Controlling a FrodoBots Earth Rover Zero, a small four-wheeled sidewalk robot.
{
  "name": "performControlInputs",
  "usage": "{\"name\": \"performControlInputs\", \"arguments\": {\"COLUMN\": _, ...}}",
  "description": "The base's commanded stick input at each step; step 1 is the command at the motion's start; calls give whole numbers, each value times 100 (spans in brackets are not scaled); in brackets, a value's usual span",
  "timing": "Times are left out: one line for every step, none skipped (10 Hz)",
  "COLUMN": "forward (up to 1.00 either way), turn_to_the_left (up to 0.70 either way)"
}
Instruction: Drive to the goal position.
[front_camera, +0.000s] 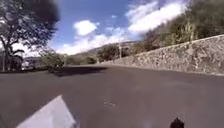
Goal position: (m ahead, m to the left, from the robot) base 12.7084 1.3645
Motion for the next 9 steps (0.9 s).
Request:
{"name": "performControlInputs", "arguments": {"forward": 70, "turn_to_the_left": 0}}
{"name": "performControlInputs", "arguments": {"forward": 70, "turn_to_the_left": 0}}
{"name": "performControlInputs", "arguments": {"forward": 70, "turn_to_the_left": 0}}
{"name": "performControlInputs", "arguments": {"forward": 70, "turn_to_the_left": 0}}
{"name": "performControlInputs", "arguments": {"forward": 70, "turn_to_the_left": 0}}
{"name": "performControlInputs", "arguments": {"forward": 70, "turn_to_the_left": 0}}
{"name": "performControlInputs", "arguments": {"forward": 70, "turn_to_the_left": 0}}
{"name": "performControlInputs", "arguments": {"forward": 70, "turn_to_the_left": -8}}
{"name": "performControlInputs", "arguments": {"forward": 70, "turn_to_the_left": -26}}
